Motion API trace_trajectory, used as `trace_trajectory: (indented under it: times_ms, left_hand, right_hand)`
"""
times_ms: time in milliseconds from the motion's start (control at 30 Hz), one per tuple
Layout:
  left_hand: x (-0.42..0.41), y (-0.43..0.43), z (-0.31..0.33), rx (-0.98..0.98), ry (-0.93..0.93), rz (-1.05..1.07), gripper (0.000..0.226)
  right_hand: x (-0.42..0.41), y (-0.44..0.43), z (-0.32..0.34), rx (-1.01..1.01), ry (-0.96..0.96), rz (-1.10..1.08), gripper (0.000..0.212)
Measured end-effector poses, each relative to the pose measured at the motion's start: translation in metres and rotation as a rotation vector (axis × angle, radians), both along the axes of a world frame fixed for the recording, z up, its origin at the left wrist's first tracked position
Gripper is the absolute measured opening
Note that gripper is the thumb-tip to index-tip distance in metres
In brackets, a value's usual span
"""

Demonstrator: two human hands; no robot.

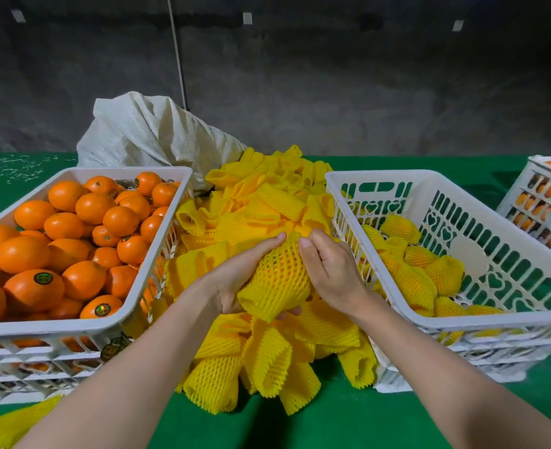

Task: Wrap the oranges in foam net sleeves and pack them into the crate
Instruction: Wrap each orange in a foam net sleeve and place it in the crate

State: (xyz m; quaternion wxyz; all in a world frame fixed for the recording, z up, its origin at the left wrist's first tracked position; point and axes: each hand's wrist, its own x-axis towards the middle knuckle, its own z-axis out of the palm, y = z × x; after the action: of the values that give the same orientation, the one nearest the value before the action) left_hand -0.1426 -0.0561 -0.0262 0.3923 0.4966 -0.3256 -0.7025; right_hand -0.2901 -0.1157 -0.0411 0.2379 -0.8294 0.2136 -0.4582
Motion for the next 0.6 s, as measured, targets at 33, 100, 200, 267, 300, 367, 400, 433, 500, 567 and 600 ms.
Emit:
trace_trajectory:
  times_ms: [33,100,200,267,300,367,400,433,500,567,600]
  left_hand:
    - [-0.001,0.0,0.001,-0.004,0.008,-0.021,0.061]
    - [-0.005,0.0,0.002,0.002,0.026,-0.048,0.059]
    - [-0.014,-0.002,-0.002,0.012,0.037,-0.037,0.061]
    - [-0.021,-0.004,-0.001,0.009,0.041,0.024,0.06]
    - [-0.024,-0.006,0.001,0.002,0.03,0.079,0.057]
    - [-0.029,-0.012,0.003,-0.003,-0.011,0.237,0.053]
    - [-0.03,-0.016,0.004,-0.006,-0.008,0.325,0.049]
    - [-0.032,-0.02,0.004,-0.015,0.002,0.409,0.046]
    - [-0.038,-0.025,0.004,-0.063,-0.002,0.541,0.044]
    - [-0.049,-0.027,0.002,-0.126,-0.045,0.635,0.045]
    - [-0.055,-0.028,0.001,-0.168,-0.04,0.655,0.045]
  right_hand:
    - [-0.002,0.0,0.0,0.005,-0.028,0.021,0.032]
    - [-0.005,-0.004,-0.002,0.02,-0.041,0.051,0.041]
    - [-0.012,-0.012,-0.007,0.052,-0.04,0.071,0.05]
    - [-0.017,-0.017,-0.008,0.084,-0.029,0.051,0.05]
    - [-0.018,-0.02,-0.009,0.131,-0.024,0.032,0.048]
    - [-0.023,-0.019,-0.008,0.302,-0.072,0.006,0.034]
    - [-0.025,-0.016,-0.008,0.426,-0.106,0.018,0.033]
    - [-0.026,-0.013,-0.01,0.528,-0.124,0.054,0.037]
    - [-0.026,-0.004,-0.014,0.577,-0.101,0.143,0.039]
    - [-0.024,0.004,-0.015,0.548,-0.081,0.193,0.041]
    - [-0.024,0.004,-0.013,0.543,-0.092,0.198,0.044]
